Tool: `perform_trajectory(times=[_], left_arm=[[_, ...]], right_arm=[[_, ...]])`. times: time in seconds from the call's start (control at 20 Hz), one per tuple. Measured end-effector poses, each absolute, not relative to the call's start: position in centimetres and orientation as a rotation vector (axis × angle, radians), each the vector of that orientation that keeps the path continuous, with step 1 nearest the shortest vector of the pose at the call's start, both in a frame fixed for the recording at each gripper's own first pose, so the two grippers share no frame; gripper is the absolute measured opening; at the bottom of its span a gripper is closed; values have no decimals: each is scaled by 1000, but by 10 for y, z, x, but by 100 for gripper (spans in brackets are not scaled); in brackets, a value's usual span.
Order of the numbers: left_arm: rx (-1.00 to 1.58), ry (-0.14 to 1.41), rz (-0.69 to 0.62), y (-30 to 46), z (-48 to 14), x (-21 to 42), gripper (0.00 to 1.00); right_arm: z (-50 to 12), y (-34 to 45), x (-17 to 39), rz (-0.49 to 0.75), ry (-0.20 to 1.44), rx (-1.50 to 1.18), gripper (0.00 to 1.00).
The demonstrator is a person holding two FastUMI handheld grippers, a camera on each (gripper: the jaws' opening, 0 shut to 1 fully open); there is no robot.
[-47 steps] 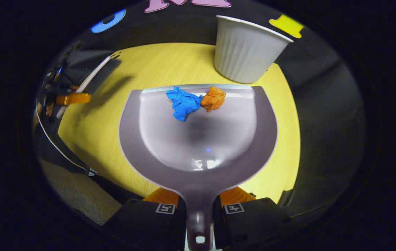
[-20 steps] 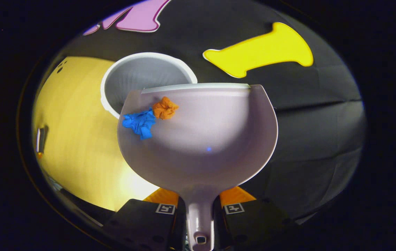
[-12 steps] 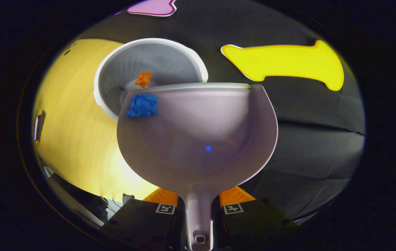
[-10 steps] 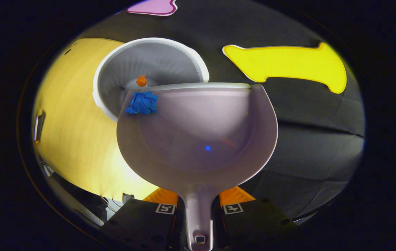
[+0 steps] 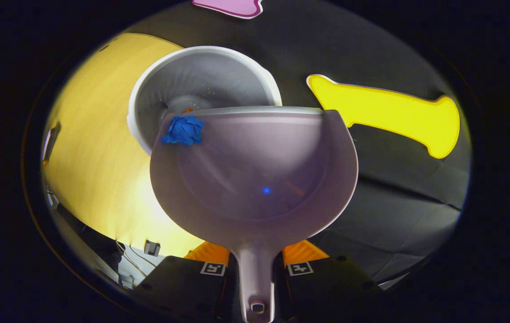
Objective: Pick up the small broom and dustpan from the desktop, sweep the trash into the dustpan with the broom, and then empty the trash into the garbage bin.
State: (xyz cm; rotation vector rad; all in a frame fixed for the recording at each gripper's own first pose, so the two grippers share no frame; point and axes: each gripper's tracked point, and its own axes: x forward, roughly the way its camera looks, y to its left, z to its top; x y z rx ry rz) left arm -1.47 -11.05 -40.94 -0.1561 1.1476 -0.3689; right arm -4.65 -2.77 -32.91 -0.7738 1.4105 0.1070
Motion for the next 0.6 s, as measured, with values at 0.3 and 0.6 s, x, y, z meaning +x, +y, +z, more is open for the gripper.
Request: perform_trajectory(times=[0.3,0.6], left_arm=[[-165,1160,-364,-111,-410,-15,25],[-173,1155,-350,-113,-408,-17,24]], right_arm=[[-325,-27,-32,169,1369,-964,35],[-324,-21,-27,193,1369,-995,35]])
